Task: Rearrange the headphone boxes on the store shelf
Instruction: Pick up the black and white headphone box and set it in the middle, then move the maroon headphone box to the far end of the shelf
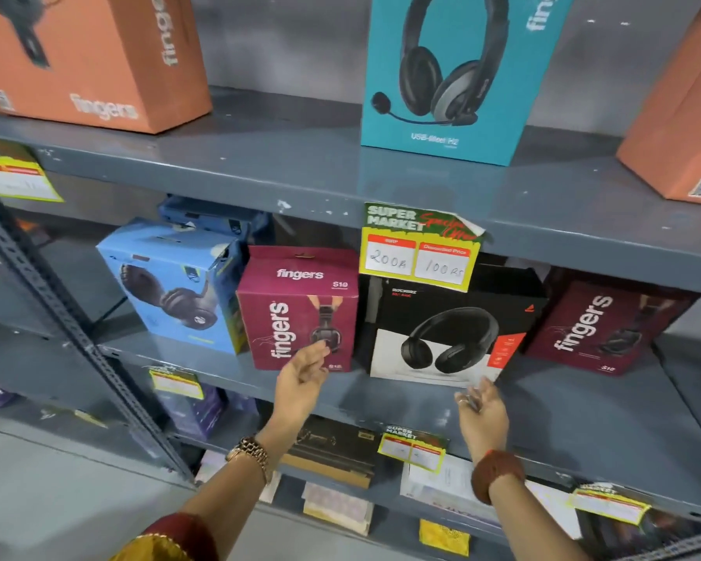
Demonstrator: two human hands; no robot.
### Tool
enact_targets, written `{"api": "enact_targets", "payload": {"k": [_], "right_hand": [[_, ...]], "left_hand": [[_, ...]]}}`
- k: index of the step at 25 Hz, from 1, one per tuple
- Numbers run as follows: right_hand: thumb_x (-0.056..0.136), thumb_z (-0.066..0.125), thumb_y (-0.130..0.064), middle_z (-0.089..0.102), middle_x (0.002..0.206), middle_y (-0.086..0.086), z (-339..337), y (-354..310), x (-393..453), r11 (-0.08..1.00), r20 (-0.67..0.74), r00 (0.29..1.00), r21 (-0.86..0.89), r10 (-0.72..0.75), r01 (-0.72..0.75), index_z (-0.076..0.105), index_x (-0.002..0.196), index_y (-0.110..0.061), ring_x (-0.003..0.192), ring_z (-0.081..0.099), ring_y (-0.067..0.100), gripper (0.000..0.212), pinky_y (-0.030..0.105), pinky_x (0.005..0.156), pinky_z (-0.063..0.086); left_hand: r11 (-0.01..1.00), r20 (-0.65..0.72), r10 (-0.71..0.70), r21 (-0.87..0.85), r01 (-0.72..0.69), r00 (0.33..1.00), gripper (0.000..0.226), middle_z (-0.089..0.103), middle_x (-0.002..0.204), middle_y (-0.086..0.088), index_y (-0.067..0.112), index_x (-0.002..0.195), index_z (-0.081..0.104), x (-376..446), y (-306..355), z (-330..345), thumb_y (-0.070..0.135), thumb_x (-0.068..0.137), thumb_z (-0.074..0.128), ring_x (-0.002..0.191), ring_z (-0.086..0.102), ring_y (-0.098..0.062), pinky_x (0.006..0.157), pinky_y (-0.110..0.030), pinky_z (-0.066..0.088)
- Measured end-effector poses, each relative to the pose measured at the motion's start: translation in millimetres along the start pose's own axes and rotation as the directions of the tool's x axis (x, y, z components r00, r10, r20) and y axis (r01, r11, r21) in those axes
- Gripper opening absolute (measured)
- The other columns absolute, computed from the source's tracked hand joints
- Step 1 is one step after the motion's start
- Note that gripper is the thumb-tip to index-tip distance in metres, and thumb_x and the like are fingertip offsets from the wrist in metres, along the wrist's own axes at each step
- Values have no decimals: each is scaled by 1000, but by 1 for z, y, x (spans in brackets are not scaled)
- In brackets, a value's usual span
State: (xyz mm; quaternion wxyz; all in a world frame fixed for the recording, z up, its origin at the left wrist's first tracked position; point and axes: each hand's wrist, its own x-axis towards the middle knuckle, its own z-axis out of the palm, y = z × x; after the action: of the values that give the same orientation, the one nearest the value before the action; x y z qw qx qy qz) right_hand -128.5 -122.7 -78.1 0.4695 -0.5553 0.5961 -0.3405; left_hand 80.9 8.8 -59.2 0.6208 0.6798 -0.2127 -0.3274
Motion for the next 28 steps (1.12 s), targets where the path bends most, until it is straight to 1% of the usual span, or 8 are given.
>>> {"api": "enact_targets", "payload": {"k": [3,6,10,15,18,21,25,28], "right_hand": [[86,52,3,56,133,16,40,-21,-27,994,207,973,65,-101,90,48,131,-3,122,53,26,45,32,105,38],[87,50,6,51,138,15,82,-53,-41,974,377,901,140,-217,176,46,132,-1,128,48,24,45,27,103,37],[90,52,-6,33,151,11,113,-90,-49,962,436,861,190,-260,195,27,144,-9,140,32,22,59,32,114,28],[88,55,-8,29,153,9,122,-113,-43,968,499,830,141,-250,207,18,147,-10,142,27,21,69,40,118,22],[88,51,2,40,137,1,110,-112,-55,958,530,798,153,-287,242,22,144,-6,127,35,9,64,18,106,28],[85,47,12,47,118,-7,83,-105,-73,938,548,761,196,-347,286,35,138,-7,115,43,7,57,-1,85,38],[83,49,12,54,112,-12,31,-86,-94,915,580,709,214,-400,342,45,133,-10,112,51,10,54,27,105,38],[83,49,10,56,120,-8,-23,-67,-98,906,560,713,227,-422,357,47,133,-13,115,53,11,55,31,107,38]], "left_hand": [[999,-222,38,14,-35,974,37,62,110,-5,2,119,57,0,-4,-47,-13,87,47,107,58,-24,96,-27,51],[998,-318,61,-11,-68,946,32,60,128,-9,9,118,56,2,14,-79,-4,90,48,121,55,-26,103,-38,44],[990,-188,96,-81,-112,978,43,46,141,1,14,139,40,12,44,-96,22,97,45,125,48,-14,103,-29,40],[998,-61,41,-35,-43,997,69,59,134,2,31,133,49,21,56,-92,74,79,34,119,59,-13,104,-41,46],[995,-78,52,-83,-59,996,56,65,121,6,27,131,50,-4,66,-84,58,94,19,94,66,5,74,-13,53],[980,-111,137,-127,-151,984,42,56,98,21,27,123,43,-48,70,-67,39,101,10,67,61,23,55,1,44],[972,-254,174,-107,-207,951,40,58,97,23,39,111,51,-100,61,-46,44,100,14,72,61,23,63,-2,47],[975,-253,180,-79,-206,951,44,64,108,22,43,117,55,-136,49,-9,53,97,17,92,64,13,82,-13,51]]}}
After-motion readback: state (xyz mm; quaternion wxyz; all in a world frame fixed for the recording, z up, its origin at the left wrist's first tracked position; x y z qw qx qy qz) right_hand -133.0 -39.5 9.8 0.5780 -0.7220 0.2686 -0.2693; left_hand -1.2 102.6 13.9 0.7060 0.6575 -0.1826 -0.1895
